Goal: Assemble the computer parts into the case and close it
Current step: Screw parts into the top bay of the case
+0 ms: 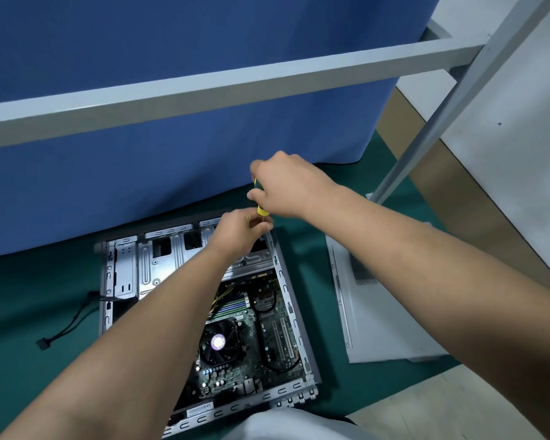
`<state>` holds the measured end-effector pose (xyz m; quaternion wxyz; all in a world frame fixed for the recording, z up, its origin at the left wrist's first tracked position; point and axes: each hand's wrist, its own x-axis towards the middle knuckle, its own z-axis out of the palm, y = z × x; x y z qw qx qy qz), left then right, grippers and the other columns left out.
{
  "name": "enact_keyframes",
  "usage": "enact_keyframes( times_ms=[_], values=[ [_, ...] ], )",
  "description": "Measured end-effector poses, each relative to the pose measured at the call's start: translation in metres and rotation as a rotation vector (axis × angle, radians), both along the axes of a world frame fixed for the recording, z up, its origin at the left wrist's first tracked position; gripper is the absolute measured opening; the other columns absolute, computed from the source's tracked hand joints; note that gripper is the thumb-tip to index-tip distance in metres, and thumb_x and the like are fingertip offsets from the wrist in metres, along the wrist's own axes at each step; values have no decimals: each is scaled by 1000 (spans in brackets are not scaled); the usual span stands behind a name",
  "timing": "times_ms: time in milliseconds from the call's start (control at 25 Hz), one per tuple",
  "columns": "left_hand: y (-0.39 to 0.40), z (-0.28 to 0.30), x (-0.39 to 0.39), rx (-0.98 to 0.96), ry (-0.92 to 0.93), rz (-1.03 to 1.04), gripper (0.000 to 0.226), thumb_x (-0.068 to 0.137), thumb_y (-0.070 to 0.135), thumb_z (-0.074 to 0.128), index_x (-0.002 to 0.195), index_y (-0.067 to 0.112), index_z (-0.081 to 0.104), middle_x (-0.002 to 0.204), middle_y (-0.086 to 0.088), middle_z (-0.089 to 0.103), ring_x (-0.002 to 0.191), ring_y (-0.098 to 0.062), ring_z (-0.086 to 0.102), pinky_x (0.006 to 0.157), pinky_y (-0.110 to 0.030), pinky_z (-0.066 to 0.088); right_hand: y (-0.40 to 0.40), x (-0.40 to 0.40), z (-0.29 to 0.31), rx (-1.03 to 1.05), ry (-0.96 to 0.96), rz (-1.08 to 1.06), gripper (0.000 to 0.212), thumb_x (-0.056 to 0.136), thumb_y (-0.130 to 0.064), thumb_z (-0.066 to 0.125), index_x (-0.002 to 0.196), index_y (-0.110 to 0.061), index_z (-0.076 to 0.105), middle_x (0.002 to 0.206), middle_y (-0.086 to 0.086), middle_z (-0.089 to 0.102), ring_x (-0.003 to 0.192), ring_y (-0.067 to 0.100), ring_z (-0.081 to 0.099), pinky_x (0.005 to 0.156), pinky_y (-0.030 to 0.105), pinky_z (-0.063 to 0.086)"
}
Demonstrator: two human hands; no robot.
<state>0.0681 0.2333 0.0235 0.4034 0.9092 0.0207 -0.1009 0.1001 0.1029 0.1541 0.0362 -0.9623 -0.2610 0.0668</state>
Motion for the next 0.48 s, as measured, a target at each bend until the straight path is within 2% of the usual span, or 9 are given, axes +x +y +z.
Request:
enact_keyframes(
  times_ms=[80,160,200,280,360,400,480],
  values=[
    [4,-3,-12,-68,-16,41,12,99,30,66,99,21,75,86,1,72,77,-14,60,64,-21,42,-17,-4,-2,113,-13,-41,28,95,-45,59,107,-19,59,82,2,51,79,29,51,61,35,39],
    [15,-3,-21,-62,-132,91,12,98,28,68,101,19,76,87,4,71,75,-5,57,63,-19,39,-42,-13,-8,165,72,-90,22,88,-44,64,99,-28,54,88,0,58,79,23,55,56,33,38],
    [21,-2,-25,7,-215,75,13,97,27,70,102,18,78,90,4,71,81,-7,57,69,-22,40,-52,-20,-14,150,168,-116,23,85,-42,66,96,-30,50,89,-1,59,76,18,56,54,31,37],
    [24,3,-34,171,-382,-39,14,94,25,74,102,16,79,95,1,72,93,-20,59,79,-31,44,-60,-40,-38,147,398,-188,32,81,-42,75,97,-29,49,88,-3,60,70,13,57,52,30,38],
    [21,5,-46,229,-506,-146,16,90,20,78,104,13,80,100,-4,74,98,-30,63,86,-40,51,-52,-62,-72,247,569,-304,33,83,-41,78,97,-22,55,82,-2,63,66,15,61,54,31,46],
    [21,2,-54,230,-530,-167,22,89,19,79,110,12,78,109,-6,74,106,-32,64,92,-44,53,-47,-73,-90,290,595,-373,28,86,-40,76,94,-19,59,80,1,65,68,19,65,58,33,51],
    [33,-10,-74,225,-446,-103,45,91,22,78,134,17,67,139,-6,63,129,-29,56,108,-48,47,-43,-91,-121,283,481,-458,25,94,-41,65,90,-17,62,81,3,65,80,28,66,68,38,55]
  ],
)
